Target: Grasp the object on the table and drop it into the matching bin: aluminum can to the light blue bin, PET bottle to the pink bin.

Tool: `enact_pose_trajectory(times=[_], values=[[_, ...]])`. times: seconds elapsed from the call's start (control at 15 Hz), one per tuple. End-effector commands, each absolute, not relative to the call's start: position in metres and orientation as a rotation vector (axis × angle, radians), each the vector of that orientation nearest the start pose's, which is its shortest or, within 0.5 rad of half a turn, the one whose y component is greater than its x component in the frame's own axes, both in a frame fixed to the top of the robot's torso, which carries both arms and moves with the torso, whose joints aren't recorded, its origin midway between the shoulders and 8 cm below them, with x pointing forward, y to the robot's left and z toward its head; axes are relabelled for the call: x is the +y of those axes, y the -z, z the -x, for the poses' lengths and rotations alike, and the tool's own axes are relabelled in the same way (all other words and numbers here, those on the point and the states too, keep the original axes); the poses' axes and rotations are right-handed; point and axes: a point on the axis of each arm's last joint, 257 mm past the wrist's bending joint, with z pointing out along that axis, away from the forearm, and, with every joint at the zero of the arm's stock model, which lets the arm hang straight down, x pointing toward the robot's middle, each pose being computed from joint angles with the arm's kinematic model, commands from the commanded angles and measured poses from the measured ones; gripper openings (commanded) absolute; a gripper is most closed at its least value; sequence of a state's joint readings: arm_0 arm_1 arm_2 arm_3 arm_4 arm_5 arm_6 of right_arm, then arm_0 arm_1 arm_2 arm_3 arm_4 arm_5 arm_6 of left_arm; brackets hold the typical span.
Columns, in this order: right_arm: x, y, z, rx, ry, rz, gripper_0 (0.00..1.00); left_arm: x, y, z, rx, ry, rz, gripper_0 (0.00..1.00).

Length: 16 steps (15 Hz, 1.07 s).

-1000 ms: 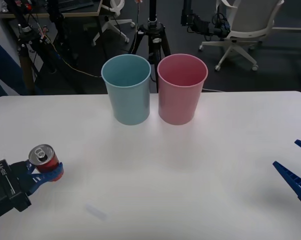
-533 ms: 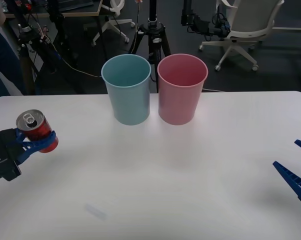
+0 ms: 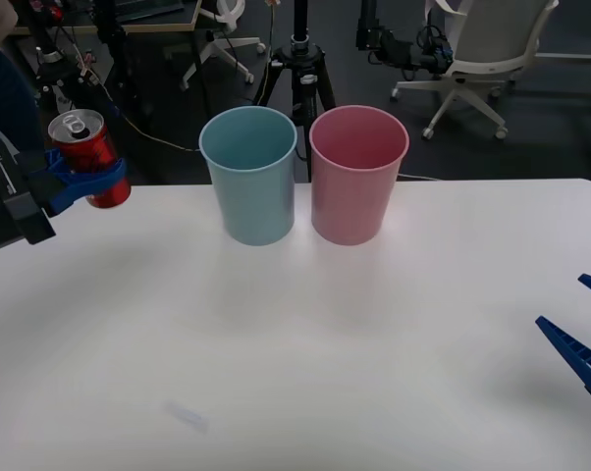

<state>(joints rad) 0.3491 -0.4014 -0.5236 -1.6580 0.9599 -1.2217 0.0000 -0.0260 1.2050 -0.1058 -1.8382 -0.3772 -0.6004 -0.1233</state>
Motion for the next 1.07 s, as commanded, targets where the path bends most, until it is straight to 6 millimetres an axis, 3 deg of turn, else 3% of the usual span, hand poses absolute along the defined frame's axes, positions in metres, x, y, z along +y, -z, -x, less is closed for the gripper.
enact_pose_trajectory(times=[0.07,0.47,0.87,1.07], values=[[-0.33,0.169,-0.342,1.441,-0.567,0.465,1.0,0.212,0.01,-0.485,1.378,0.622,-0.789,0.0],[-0.33,0.169,-0.342,1.441,-0.567,0.465,1.0,0.177,0.005,-0.569,1.389,0.636,-0.76,0.0],[-0.33,0.169,-0.342,1.441,-0.567,0.465,1.0,0.148,-0.001,-0.621,1.39,0.633,-0.715,0.0],[-0.33,0.169,-0.342,1.441,-0.567,0.465,1.0,0.138,0.008,-0.641,1.403,0.612,-0.699,0.0]])
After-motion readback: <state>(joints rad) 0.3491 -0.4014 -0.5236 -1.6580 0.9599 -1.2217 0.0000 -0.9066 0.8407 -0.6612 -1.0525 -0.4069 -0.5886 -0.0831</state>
